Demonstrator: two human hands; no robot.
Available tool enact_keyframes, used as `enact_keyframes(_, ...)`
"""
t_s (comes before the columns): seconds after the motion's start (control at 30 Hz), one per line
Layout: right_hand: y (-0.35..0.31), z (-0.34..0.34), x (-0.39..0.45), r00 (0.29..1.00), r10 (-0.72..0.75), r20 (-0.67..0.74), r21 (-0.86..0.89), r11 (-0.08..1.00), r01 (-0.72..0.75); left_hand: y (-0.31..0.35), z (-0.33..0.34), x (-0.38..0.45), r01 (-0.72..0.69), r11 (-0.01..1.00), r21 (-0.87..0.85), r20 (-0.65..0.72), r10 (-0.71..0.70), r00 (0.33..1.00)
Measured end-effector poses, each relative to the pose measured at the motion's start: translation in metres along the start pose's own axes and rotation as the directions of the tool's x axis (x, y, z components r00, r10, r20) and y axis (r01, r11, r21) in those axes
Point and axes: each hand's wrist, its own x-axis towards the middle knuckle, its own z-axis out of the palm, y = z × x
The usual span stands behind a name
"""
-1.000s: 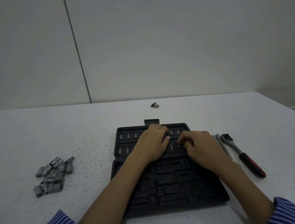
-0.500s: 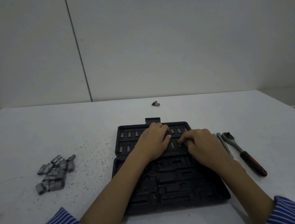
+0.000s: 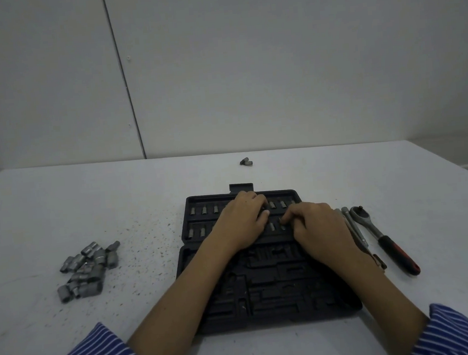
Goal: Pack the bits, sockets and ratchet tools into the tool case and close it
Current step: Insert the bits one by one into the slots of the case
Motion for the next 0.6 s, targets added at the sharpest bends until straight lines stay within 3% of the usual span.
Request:
enact_keyframes(0.27,0.0039,0.0052,0.0006,0.997,-0.056,-0.055,0.038,0.998,0.058,-0.0001,-0.0002,-0.0006,-0.005,1.0,0.004,-0.005,0.005,1.0)
enact_keyframes(0.6,0.0024,0.0028,0.0003,0.998,-0.059,0.001,-0.078,0.995,0.059,0.0002,-0.0008,-0.0003,-0.011,1.0,0.019,0.001,0.011,1.0)
